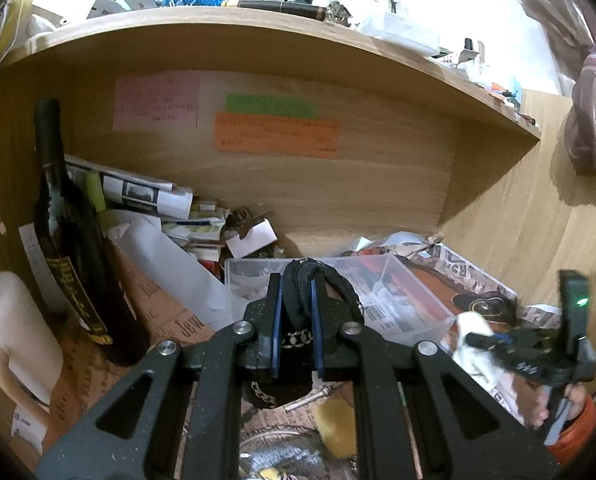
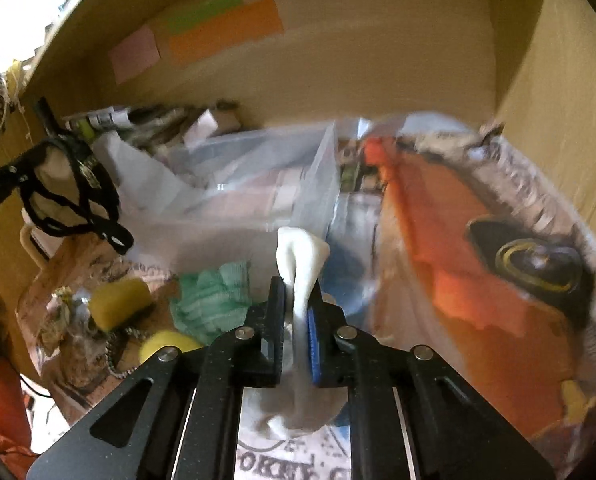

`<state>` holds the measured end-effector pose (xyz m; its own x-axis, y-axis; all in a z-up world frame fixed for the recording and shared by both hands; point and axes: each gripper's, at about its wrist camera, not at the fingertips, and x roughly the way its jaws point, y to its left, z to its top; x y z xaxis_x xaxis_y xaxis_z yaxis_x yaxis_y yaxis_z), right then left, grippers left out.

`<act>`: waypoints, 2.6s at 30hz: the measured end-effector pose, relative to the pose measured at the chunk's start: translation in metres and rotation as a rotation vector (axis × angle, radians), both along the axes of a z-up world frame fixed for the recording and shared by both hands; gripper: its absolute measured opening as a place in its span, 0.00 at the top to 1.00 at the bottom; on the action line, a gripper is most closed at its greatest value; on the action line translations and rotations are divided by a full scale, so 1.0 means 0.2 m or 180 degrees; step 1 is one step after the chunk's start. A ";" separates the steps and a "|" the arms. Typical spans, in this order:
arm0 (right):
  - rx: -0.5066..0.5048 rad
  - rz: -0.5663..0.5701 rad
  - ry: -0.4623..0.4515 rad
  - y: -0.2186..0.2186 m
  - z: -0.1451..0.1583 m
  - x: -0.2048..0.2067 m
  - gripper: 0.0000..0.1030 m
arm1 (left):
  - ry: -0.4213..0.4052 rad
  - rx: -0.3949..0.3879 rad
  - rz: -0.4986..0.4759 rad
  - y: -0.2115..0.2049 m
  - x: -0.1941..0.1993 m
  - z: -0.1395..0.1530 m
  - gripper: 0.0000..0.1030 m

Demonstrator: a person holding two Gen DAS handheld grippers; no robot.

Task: Organize soft objects
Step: 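Put the black band in the box with left tool while right drops the cloth, then grasp the floral scrunchie with left tool while right tool grasps yellow felt ball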

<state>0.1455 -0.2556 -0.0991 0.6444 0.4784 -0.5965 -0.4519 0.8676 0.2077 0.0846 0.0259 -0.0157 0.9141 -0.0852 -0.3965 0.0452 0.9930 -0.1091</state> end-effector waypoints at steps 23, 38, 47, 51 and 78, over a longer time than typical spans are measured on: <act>-0.0015 0.0176 -0.0817 0.31 0.34 0.19 0.92 | 0.0258 0.0264 0.0114 0.02 0.38 -0.08 0.88; -0.0464 0.0456 -0.0270 0.61 0.06 0.43 0.91 | 0.0835 0.0392 -0.0123 -0.04 0.57 -0.28 0.88; -0.0545 0.0574 -0.0026 0.62 0.03 0.44 0.84 | 0.1062 0.0400 -0.0191 -0.05 0.59 -0.31 0.50; -0.0535 0.0526 -0.0129 0.60 0.06 0.41 0.58 | 0.1040 0.0411 -0.0197 -0.05 0.57 -0.29 0.36; -0.0221 0.0338 -0.0707 0.35 0.21 -0.17 0.19 | 0.0564 0.0399 0.0108 0.04 -0.04 -0.13 0.00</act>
<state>0.1116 -0.1847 -0.0576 0.7117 0.5132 -0.4798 -0.5691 0.8216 0.0347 0.0764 0.0332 -0.0427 0.8307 0.0045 -0.5567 0.0026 0.9999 0.0120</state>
